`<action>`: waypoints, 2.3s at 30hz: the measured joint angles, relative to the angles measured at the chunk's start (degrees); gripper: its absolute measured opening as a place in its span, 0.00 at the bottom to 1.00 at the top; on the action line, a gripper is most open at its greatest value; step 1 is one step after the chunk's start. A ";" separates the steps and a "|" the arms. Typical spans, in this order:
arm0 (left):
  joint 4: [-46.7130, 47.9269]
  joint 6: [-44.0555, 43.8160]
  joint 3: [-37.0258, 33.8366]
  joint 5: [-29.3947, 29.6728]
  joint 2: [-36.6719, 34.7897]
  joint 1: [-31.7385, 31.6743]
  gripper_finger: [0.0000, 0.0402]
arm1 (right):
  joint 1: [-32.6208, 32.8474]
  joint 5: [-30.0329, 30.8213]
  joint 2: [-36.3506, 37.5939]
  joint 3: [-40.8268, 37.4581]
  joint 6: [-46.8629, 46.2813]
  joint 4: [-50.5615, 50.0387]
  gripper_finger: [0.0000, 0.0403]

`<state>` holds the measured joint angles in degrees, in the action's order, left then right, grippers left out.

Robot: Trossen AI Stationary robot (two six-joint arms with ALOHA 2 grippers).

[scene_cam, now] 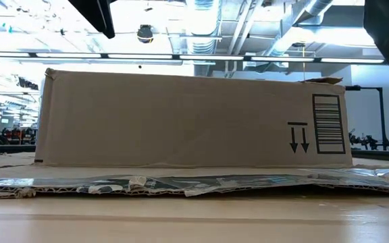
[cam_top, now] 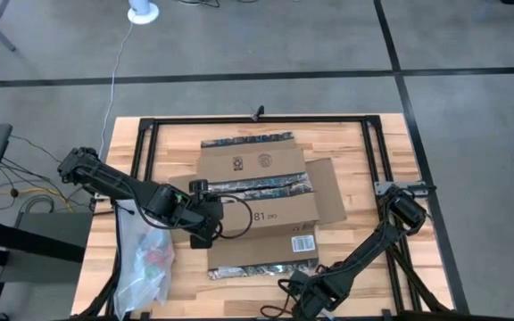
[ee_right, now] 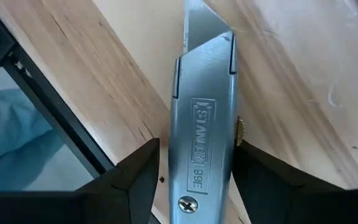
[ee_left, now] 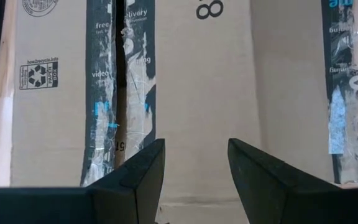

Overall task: Unpack boxes
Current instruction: Break down the box until it is fully flat

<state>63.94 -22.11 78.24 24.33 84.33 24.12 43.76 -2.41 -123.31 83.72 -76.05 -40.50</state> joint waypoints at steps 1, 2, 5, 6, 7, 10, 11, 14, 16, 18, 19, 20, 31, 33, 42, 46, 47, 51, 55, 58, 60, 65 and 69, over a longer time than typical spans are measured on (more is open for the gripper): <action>0.00 -0.04 0.00 -0.04 0.00 0.00 0.41 | -0.03 -0.02 0.16 -0.02 0.68 -0.50 0.34; -0.02 -0.06 0.00 -0.04 0.00 0.00 0.41 | -0.03 -0.03 0.38 -0.03 1.44 -0.68 0.28; -0.02 -0.42 0.00 -0.04 0.02 0.00 0.41 | 0.20 0.01 1.79 -0.40 5.32 -2.24 0.26; -0.02 -0.52 0.00 -0.04 0.02 0.00 0.41 | 0.37 0.02 2.70 -0.56 6.41 -3.28 0.26; -0.17 -0.73 0.00 -0.04 0.02 0.00 0.41 | 0.47 0.19 3.77 -0.62 7.00 -4.41 0.26; -1.37 -0.28 0.00 -0.01 0.02 0.00 0.41 | 0.25 1.58 7.77 0.41 10.57 -14.45 0.26; -1.84 0.42 0.00 -0.02 0.02 0.00 0.41 | 0.09 2.40 10.46 1.52 12.15 -16.15 0.26; -3.20 1.78 0.36 -0.06 0.02 -0.10 0.41 | -1.32 7.98 18.94 4.19 18.13 -22.97 0.26; -4.89 3.23 1.05 -0.04 0.02 -0.17 0.41 | -2.99 12.88 22.98 4.24 21.72 -24.82 0.26; -6.02 4.95 2.31 -0.11 0.03 -0.78 0.41 | -5.75 16.84 26.07 3.96 25.62 -24.21 0.26; -6.82 5.93 3.16 -0.25 0.04 -1.31 0.41 | -7.45 18.57 27.98 3.93 28.02 -24.05 0.26; -8.05 6.93 3.93 -0.38 0.04 -1.86 0.41 | -9.35 19.86 29.84 4.11 30.35 -23.63 0.26; -18.68 21.31 7.47 -17.98 0.06 -13.64 0.44 | -26.63 18.83 31.49 4.06 55.44 -16.73 0.26; -19.00 22.74 7.45 -19.52 0.04 -15.72 0.45 | -28.43 18.81 31.18 3.83 57.62 -16.04 0.26; -29.29 29.23 6.99 -22.44 0.20 -20.21 0.53 | -32.20 16.51 31.65 3.89 64.14 -8.99 0.26; -30.58 30.39 6.99 -22.44 0.58 -21.13 0.53 | -32.89 16.46 31.87 3.98 66.00 -7.04 0.26; -31.48 30.96 7.02 -22.44 0.99 -21.20 0.53 | -33.10 16.35 31.84 3.98 66.55 -6.74 0.26; -32.27 34.01 6.98 -22.48 3.31 -21.23 0.53 | -33.53 15.50 31.82 3.98 67.96 -5.03 0.26; -31.80 37.38 6.97 -22.90 6.10 -21.14 0.53 | -33.80 13.90 31.82 4.35 68.81 -5.28 0.26; -32.69 38.14 6.97 -23.01 6.88 -21.09 0.53 | -33.80 12.89 31.82 4.42 69.07 -5.59 0.26; -33.59 38.84 6.97 -23.06 6.88 -21.07 0.53 | -33.80 12.76 31.82 4.42 69.09 -5.82 0.26; -35.85 40.56 6.97 -23.22 6.88 -21.07 0.53 | -33.82 12.75 31.82 4.45 69.21 -5.70 0.26; -33.75 42.45 6.99 -23.03 7.49 -21.07 0.53 | -33.81 12.71 31.82 4.46 69.21 -5.75 0.26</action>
<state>30.19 20.34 85.23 1.30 91.83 3.05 9.95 10.31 -91.48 88.18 -6.84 -46.25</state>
